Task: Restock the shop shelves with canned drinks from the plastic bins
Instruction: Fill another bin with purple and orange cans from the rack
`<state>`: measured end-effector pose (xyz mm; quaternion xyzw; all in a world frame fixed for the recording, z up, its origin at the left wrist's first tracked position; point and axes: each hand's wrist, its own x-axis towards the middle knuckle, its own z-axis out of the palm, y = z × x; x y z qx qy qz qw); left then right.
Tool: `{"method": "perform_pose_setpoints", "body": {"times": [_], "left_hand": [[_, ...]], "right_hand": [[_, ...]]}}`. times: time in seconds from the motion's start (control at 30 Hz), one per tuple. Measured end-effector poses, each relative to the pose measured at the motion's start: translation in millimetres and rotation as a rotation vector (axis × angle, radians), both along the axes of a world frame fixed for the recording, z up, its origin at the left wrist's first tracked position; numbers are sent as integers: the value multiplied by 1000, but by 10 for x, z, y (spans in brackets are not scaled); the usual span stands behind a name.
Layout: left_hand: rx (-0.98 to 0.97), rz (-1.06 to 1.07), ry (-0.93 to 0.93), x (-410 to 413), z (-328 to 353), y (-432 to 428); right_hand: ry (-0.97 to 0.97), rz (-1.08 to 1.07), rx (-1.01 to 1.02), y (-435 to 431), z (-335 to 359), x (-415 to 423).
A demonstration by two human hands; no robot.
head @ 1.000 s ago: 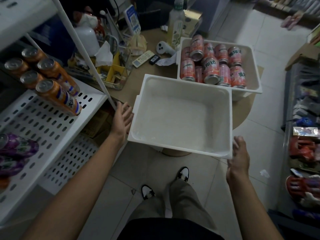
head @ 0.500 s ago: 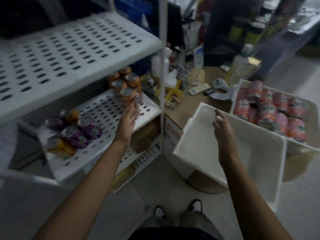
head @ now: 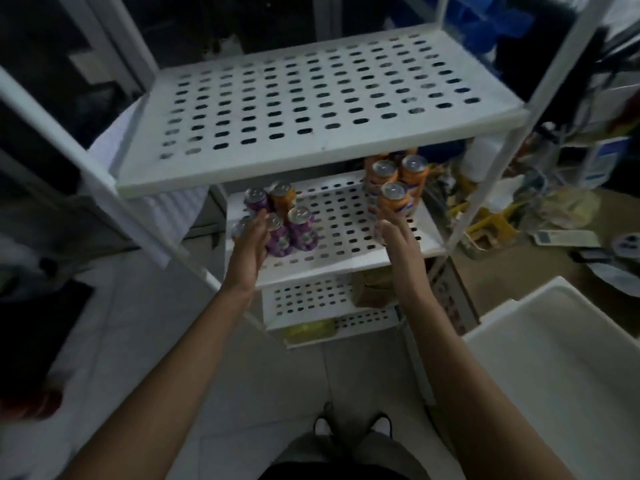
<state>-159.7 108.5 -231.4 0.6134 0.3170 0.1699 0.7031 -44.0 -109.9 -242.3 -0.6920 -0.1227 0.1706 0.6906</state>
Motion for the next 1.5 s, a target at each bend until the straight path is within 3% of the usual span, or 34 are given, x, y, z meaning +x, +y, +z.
{"method": "perform_pose_setpoints", "body": {"times": [0.2,0.33,0.4,0.5,0.57,0.7,0.9,1.07,1.3,1.5], "left_hand": [[113,139,105,-147,-70,343],[207,67,176,-105,-309,573],[389,14,220,-7,-305,637],[864,-146,261,262,-431,825],[1168,-312,437,444,-553,987],[1223,-460,611,638,-754,1143],[1499,-360,623,735,-933,1232],[1497,-329,593,755,-830,1163],[1146,-406,184,904,22,559],[1038,-634,-56,1213,494,-550]], "right_hand": [[69,160,-61,691,-108,7],[72,241,-130,1137,-235,150],[24,246,-198,1300,-323,237],[-58,281,-308,1503,-518,416],[-91,312,-378,1624,-641,507],[-233,328,-537,1819,-876,584],[-335,246,-552,1910,-1009,619],[-338,159,-544,1769,-874,595],[-305,-52,-484,1078,-352,495],[-249,-359,-409,-234,110,230]]}}
